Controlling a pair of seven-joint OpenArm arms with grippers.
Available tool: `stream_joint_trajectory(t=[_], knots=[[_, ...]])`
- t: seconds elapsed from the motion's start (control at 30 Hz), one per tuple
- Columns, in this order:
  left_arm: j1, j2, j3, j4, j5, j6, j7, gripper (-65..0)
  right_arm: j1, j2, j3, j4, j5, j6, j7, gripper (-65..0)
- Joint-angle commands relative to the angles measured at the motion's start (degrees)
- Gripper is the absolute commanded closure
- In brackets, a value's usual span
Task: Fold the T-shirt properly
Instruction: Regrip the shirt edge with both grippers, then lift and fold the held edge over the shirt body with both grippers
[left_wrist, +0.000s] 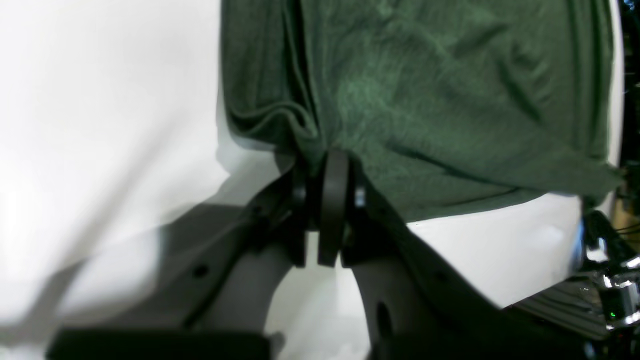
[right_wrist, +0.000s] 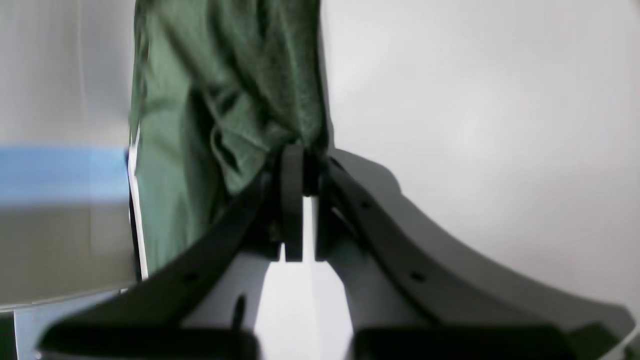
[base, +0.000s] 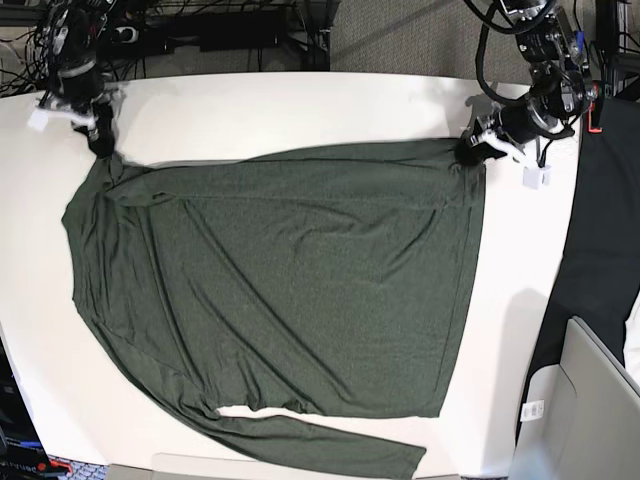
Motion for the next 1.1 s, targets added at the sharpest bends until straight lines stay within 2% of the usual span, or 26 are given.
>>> stream_joint_trajectory(t=[0.0,0.3,0.43,0.57,0.87,1.07], knots=[[1.3,-0.5,0.0,1.1,4.4,1.0,3.8,-0.1,-1.4,0.7,0.3,1.5,0.0,0.6,0.5,-0.2],[5.4,-1.6,-0.2,2.6,4.3,0.9,3.6,-0.1,-8.3,0.7,1.6,9.9,0.1,0.7,0.5,-0.2],[7.6,-1.7,-4.3,3.6,4.3,0.9,3.0,-0.1,-10.9,0.7,4.5,13.0,0.2,0.7,0.5,-0.2],[9.4,-1.7,-6.4,6.2,4.3,0.8,3.1,-0.1,-13.1,0.7,6.6,13.3,4.2,0.7,0.5,-0.2],[13.0,-1.7,-6.4,11.6,4.3,0.8,3.2,-0.1,-17.0,0.7,6.8,13.4,9.0,0.8,0.5,-0.2],[15.4,-1.7,-7.1,13.6,4.3,0.8,3.1,-0.1,-19.9,0.8,10.0,16.5,9.7,1.1,0.5,-0.2]])
